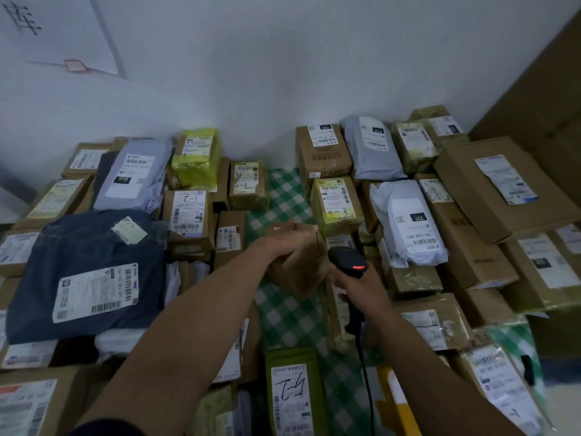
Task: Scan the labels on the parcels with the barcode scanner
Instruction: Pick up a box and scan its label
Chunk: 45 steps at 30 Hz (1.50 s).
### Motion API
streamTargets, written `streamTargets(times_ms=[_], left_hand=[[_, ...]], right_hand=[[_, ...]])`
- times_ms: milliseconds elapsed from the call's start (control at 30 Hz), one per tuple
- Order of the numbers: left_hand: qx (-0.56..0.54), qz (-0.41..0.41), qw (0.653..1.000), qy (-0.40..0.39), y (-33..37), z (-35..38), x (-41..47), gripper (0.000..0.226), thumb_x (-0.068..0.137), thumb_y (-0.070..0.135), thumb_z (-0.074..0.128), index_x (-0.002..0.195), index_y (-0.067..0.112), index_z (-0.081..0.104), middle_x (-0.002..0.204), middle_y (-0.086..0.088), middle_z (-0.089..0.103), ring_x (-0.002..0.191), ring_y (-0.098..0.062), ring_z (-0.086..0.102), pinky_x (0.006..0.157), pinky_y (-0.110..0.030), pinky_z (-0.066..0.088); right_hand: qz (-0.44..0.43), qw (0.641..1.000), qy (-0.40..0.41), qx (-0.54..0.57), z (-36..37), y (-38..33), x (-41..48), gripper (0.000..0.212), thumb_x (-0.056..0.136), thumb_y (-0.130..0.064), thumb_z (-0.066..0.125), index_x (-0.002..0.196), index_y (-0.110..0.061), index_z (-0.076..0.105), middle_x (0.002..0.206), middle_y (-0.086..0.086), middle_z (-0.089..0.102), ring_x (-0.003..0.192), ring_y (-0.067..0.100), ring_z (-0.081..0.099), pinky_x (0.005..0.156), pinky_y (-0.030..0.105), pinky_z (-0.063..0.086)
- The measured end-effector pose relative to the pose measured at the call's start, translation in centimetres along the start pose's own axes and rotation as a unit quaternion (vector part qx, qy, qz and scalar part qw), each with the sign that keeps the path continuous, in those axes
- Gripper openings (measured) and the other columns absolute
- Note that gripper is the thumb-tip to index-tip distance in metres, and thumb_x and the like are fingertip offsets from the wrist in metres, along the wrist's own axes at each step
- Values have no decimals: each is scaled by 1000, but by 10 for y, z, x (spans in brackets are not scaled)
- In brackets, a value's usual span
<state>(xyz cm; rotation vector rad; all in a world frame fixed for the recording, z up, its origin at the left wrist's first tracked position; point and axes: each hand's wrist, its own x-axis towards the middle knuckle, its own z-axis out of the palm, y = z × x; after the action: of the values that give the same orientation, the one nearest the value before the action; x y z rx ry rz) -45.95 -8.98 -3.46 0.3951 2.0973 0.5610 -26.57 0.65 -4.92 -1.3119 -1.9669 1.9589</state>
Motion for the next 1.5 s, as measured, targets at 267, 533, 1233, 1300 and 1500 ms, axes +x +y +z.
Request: streamTargets(times_ms=[267,533,1233,1300,1500], left_hand=[[162,146,975,30,-10,8,4,67,93,73,48,152,45,36,168,3,22,154,-28,17,123,-55,13],[163,120,979,-5,-43,11,-10,83,79,83,57,150,42,45,171,5,9,158,-25,-2,125,-53,6],[-135,0,963,234,-65,44,-133,115,64,72,78,154,40,13,162,2,13,148,-34,19,117,-57,31],[-149,9,956,251,-70,63,-158,111,65,70,79,152,41,16,160,2,16,146,-33,23,115,-56,34],[-135,-21,951,276,-89,129,-217,120,54,82,70,152,41,15,162,0,15,146,-34,25,114,-57,35]], right_hand=[[27,998,45,20,-6,3,16,66,76,-46,88,132,-28,57,114,-2,71,105,21,70,92,48,60],[26,999,39,-21,-2,18,21,91,56,-67,88,133,-29,61,115,-4,75,104,19,72,96,48,59],[12,999,-16,47,1,22,-16,58,80,-38,88,130,-22,64,110,5,77,91,25,78,77,41,65],[5,998,-33,59,1,21,-28,51,87,-31,84,132,-22,62,112,5,77,88,24,79,71,34,63],[-8,997,-69,43,-4,20,-73,46,91,-29,80,132,-27,59,112,3,75,86,21,78,63,30,57]])
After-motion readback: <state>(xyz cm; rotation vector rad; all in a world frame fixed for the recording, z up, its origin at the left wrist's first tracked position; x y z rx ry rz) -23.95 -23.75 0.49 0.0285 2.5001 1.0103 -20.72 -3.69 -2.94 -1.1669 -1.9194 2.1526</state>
